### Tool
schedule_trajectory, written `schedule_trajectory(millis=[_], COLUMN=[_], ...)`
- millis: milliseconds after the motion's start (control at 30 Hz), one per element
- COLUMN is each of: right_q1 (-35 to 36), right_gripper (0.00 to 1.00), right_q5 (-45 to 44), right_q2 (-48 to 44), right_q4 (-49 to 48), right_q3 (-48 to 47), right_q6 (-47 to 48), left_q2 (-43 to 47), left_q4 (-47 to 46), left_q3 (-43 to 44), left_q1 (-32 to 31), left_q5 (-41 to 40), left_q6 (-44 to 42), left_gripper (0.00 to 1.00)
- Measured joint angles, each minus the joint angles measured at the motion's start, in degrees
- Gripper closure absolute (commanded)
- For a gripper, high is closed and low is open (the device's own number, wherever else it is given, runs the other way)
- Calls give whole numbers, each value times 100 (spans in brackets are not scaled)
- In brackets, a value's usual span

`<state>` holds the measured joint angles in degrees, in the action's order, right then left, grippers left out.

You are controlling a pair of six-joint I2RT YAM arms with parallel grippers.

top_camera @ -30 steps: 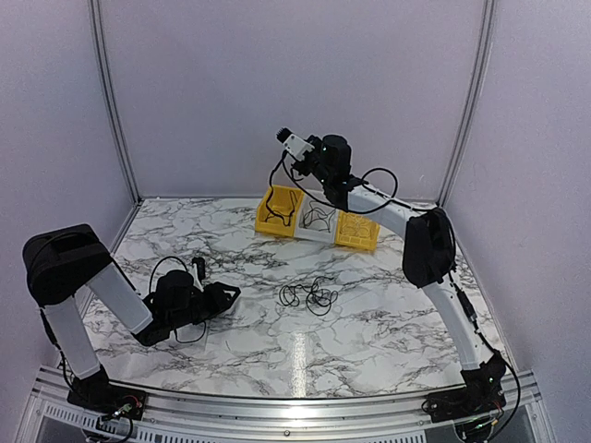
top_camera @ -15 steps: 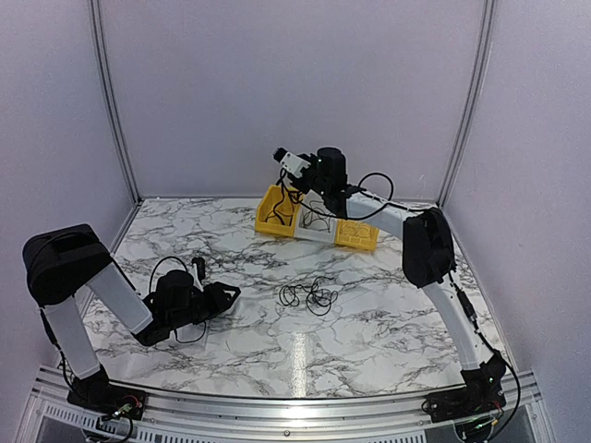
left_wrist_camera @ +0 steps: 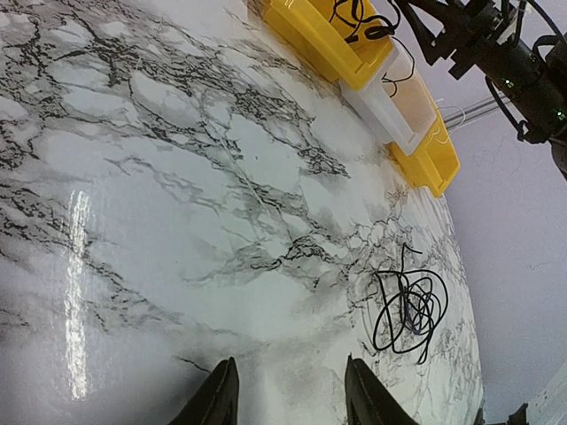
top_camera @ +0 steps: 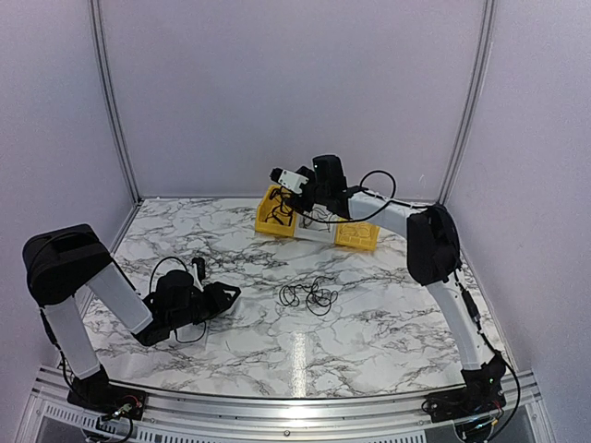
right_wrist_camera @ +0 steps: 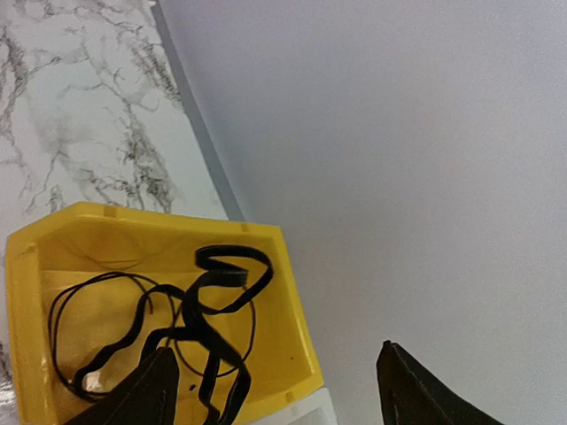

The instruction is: Untangle the cables

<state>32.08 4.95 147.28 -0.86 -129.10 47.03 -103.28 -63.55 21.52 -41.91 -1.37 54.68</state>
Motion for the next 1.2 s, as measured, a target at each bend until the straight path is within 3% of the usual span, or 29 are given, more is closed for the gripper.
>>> schedule_trajectory(millis=[167, 400, 533, 733, 900, 1067, 1200], right_q1=[31, 83, 92, 109, 116, 173, 306], right_gripper=[17, 22, 26, 42, 44, 46, 48], right_q5=[334, 398, 684, 1423, 2087, 2553, 2660], right_q2=[-334, -879, -1565, -3359, -4363, -4583, -4330], right_q4=[1119, 1707, 1996, 2238, 2422, 2564, 2636], right_q3=[13, 525, 1364, 3209, 4210, 5099, 5209], right_q6=[20, -94, -201, -334, -483, -658, -981], left_q2=[0, 90, 219, 326, 280, -37, -319], left_q4=[0, 2, 2, 28, 90, 424, 785], left_q3=[2, 2, 2, 144, 514, 1067, 1447], left_q1=[0, 0, 0, -52, -188, -229, -229], left_q5=[15, 61, 179, 551, 866, 975, 988], left_q6=[2, -2, -68, -426, -785, -1307, -1600], left_gripper=[58, 57, 57, 54, 53, 53, 53])
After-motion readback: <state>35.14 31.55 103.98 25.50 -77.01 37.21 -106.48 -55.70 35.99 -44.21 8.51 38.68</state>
